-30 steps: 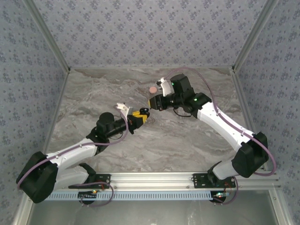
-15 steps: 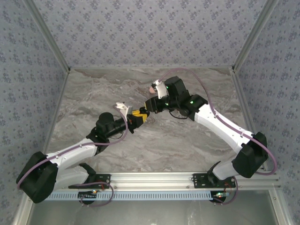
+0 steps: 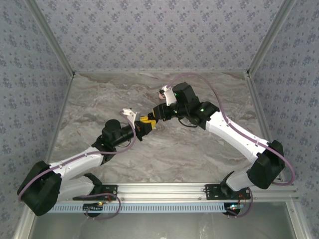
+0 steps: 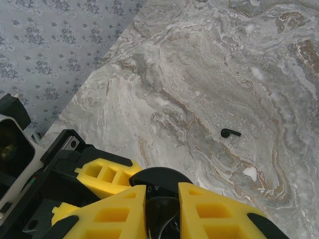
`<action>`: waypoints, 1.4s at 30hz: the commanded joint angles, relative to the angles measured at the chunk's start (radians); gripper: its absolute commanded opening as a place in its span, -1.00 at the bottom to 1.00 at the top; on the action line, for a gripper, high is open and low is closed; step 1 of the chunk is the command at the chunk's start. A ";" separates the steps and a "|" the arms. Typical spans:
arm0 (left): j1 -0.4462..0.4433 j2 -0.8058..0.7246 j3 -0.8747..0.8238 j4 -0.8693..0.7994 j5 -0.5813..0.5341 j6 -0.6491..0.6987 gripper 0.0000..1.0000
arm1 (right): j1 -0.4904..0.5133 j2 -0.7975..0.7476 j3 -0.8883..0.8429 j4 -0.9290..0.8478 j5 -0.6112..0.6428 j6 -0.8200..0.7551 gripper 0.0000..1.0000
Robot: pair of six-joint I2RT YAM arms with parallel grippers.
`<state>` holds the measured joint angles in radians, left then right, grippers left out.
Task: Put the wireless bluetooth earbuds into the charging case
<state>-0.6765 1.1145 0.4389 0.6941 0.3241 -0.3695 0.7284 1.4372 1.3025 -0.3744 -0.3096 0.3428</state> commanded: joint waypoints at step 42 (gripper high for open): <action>-0.007 -0.016 0.035 0.053 -0.032 -0.035 -0.66 | 0.050 0.036 0.032 0.023 0.106 0.015 -0.61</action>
<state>-0.6765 1.1145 0.4404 0.7006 0.2985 -0.3904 0.7666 1.4651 1.3083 -0.3611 -0.2222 0.3470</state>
